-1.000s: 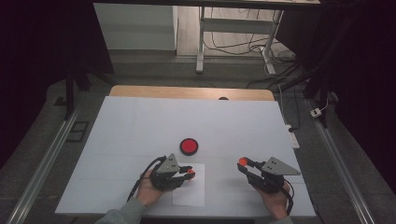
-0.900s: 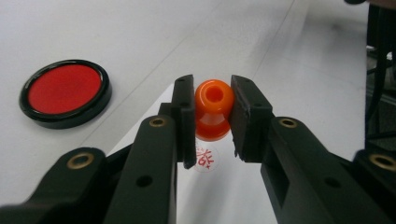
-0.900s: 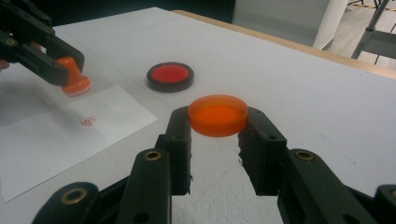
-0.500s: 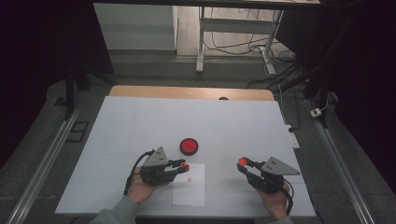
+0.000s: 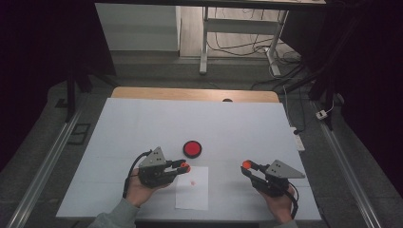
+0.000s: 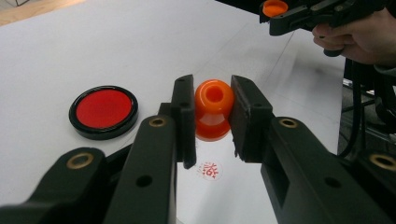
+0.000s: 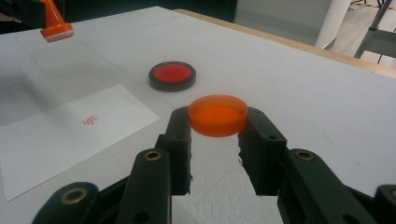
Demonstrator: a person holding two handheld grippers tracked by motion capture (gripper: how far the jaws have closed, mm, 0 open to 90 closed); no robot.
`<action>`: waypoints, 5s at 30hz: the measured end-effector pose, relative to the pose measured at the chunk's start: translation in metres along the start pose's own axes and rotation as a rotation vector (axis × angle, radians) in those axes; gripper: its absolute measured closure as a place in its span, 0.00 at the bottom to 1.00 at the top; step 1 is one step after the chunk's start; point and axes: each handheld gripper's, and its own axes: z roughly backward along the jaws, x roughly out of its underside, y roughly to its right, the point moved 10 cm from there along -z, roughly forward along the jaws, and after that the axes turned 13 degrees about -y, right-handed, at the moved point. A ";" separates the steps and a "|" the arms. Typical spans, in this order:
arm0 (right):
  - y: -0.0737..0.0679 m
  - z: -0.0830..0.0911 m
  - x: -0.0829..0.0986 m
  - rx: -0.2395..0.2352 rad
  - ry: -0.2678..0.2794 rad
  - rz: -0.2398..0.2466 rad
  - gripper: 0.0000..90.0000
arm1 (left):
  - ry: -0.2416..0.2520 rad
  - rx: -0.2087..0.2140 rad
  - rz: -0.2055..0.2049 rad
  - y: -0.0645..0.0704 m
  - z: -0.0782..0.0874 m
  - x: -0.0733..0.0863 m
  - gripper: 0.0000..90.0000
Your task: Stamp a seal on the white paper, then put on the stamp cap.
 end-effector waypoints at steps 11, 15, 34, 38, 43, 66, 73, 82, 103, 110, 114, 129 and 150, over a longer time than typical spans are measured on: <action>0.000 0.000 0.000 -0.001 -0.002 0.002 0.72 | 0.017 0.016 0.013 0.000 0.004 -0.002 0.80; -0.001 -0.001 0.001 -0.003 -0.005 0.003 0.71 | 0.019 0.017 0.017 -0.001 0.006 -0.002 0.80; -0.005 -0.008 0.003 -0.025 -0.024 0.005 0.72 | 0.014 0.005 0.025 -0.009 0.006 -0.001 0.80; -0.007 -0.009 0.001 -0.030 -0.019 0.001 0.72 | 0.012 0.009 0.021 -0.010 0.006 -0.001 0.80; -0.010 -0.010 -0.002 -0.042 -0.012 0.007 0.72 | 0.007 0.014 0.013 -0.010 0.003 -0.002 0.80; -0.035 -0.030 -0.007 -0.129 -0.029 0.032 0.72 | 0.007 0.022 0.007 -0.010 0.003 -0.003 0.80; -0.041 -0.032 -0.009 -0.143 -0.030 0.043 0.72 | 0.009 0.022 0.006 -0.009 0.003 -0.004 0.80; -0.049 -0.037 -0.010 -0.155 -0.035 0.059 0.71 | 0.009 0.020 0.002 -0.009 0.001 -0.004 0.80; -0.074 -0.053 -0.014 -0.197 -0.057 0.111 0.71 | 0.012 0.039 0.006 -0.007 -0.002 -0.006 0.80; -0.079 -0.057 -0.015 -0.209 -0.058 0.122 0.71 | 0.013 0.041 0.008 -0.006 -0.002 -0.006 0.80; -0.081 -0.059 -0.015 -0.212 -0.063 0.123 0.71 | 0.013 0.043 0.006 -0.006 -0.003 -0.006 0.80; -0.096 -0.070 -0.021 -0.230 -0.063 0.148 0.71 | 0.019 0.058 0.005 -0.003 -0.003 -0.007 0.80; -0.106 -0.074 -0.023 -0.247 -0.063 0.167 0.71 | 0.015 0.101 -0.039 0.018 -0.013 -0.014 0.80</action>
